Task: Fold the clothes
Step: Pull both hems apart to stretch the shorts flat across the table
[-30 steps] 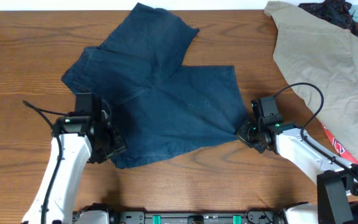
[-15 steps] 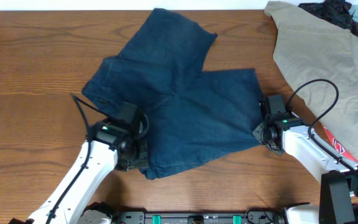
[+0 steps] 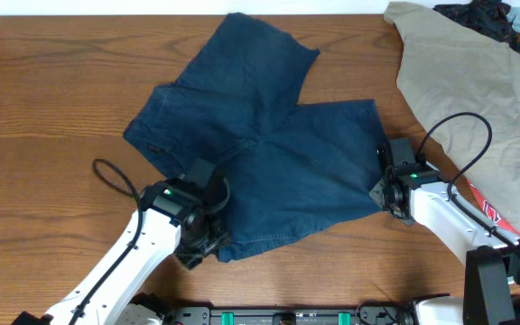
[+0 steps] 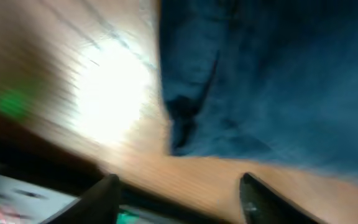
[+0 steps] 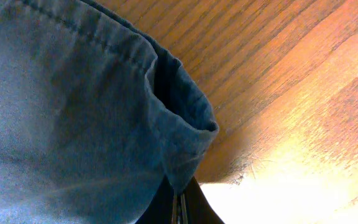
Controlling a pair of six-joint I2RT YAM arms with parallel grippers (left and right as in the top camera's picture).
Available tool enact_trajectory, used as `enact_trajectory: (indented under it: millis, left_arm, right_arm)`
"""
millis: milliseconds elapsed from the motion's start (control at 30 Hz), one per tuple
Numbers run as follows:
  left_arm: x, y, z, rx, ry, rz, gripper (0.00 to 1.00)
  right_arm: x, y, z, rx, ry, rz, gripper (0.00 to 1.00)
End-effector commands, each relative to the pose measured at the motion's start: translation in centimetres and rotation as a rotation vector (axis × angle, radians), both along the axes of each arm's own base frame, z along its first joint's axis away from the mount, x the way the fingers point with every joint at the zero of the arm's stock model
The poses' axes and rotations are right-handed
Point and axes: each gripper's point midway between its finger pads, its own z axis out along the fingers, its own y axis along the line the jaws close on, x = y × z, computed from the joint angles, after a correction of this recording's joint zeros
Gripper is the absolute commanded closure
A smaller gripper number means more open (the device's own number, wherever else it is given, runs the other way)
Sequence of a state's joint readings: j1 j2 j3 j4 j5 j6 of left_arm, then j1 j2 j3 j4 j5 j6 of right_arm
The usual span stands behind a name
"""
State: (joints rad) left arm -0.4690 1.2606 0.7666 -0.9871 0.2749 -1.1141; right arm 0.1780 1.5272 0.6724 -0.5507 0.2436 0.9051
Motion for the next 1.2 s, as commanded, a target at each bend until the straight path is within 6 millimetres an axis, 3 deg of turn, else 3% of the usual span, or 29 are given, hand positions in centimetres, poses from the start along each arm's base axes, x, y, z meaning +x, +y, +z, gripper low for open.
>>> enact_trajectory:
  millis: [0,133,300,467,533,700,933,1033,1133,1167]
  left_arm:
    - [-0.2,-1.6,-0.5,-0.019,0.093,0.38,0.23]
    - [0.2,-2.4,-1.4,-0.006,0.06,0.427,0.2]
    - [-1.4,-2.4,-2.6,0.06,0.098,0.465,0.2]
    - [-2.9,-1.6,-4.1,0.15,0.121,0.493,0.2]
    - [-2.5,-1.1,-4.7,0.181,0.092,0.501,0.22]
    - [-0.8,0.8,-6.0,0.279,-0.018,0.505,0.46]
    - [-0.7,0.0,-7.2,0.269,0.012,0.503,0.5]
    - [-0.6,-0.1,-7.4,0.271,0.012,0.503,0.62]
    - [-0.6,0.0,-7.4,0.268,0.007,0.457,0.92]
    - [-0.5,0.0,-7.4,0.266,0.005,0.438,0.94]
  right_arm:
    - [-3.0,-1.1,-2.2,-0.032,0.117,-0.007,0.99]
    - [-3.0,-1.1,-2.2,-0.034,0.119,0.004,0.99]
    - [-3.0,-1.1,-2.2,-0.034,0.119,0.004,0.99]
    - [-3.0,-1.1,-2.2,-0.034,0.119,0.004,0.99]
    - [-3.0,-1.1,-2.2,-0.033,0.12,0.004,0.99]
    - [-3.1,-0.8,-2.3,-0.013,0.122,0.006,0.99]
    - [-3.1,-0.7,-2.3,-0.01,0.127,0.022,0.99]
    - [-3.1,-0.7,-2.3,-0.009,0.127,0.022,0.99]
    - [-3.1,-0.7,-2.3,-0.013,0.132,0.045,0.99]
    - [-3.1,-0.7,-2.3,-0.014,0.134,0.055,0.99]
